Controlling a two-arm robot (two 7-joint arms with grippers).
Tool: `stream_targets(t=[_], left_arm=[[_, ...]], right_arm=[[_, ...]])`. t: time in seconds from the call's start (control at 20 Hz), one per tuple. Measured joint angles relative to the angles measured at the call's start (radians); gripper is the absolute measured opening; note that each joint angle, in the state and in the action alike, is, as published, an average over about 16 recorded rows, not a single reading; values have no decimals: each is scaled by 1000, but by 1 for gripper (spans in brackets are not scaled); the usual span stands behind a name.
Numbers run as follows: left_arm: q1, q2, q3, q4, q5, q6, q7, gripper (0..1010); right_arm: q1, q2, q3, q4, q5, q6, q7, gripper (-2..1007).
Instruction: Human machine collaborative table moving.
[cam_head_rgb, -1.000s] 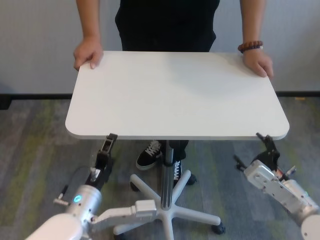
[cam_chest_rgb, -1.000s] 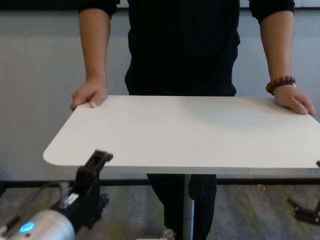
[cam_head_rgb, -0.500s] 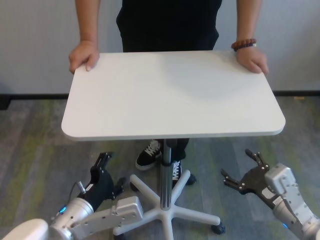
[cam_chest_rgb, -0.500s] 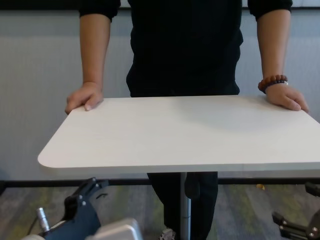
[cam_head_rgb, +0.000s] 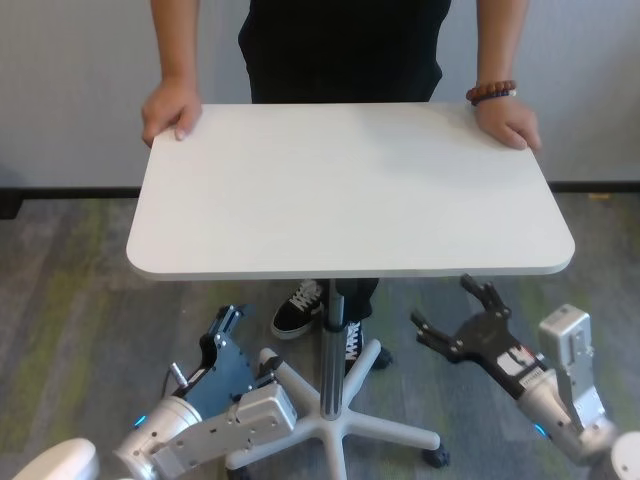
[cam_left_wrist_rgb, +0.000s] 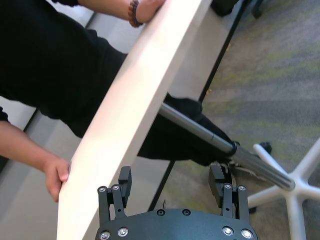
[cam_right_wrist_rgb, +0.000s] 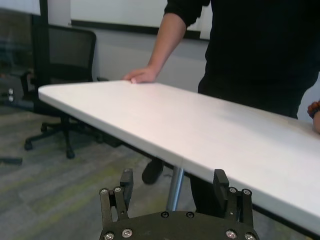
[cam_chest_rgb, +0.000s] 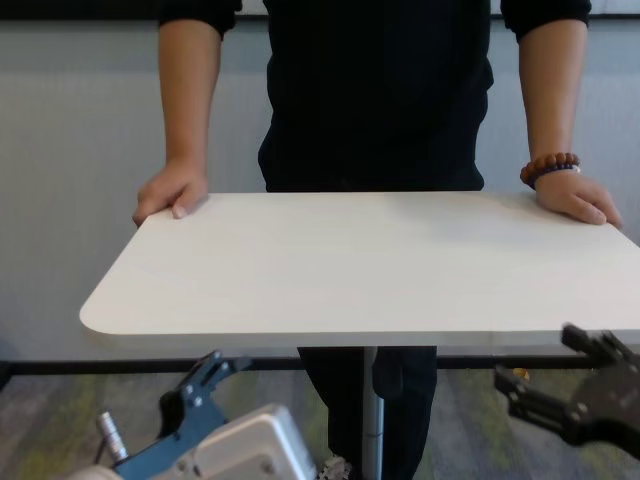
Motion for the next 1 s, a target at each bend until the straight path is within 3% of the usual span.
stream_targets(t=[0.2,0.5,1.0], left_arm=[[2,-4,1,-36,-3,2,-13,1000],[11,0,0,-111,1,20,-33,1000],[22,15,-6,-201,24,66,-51,1000]], right_arm=[[39,-21,-10,26,36,-12,28,1000],[75,-39,-26,18,52,0,34,1000],[78,-40,-50,-55,50,26,26,1000]])
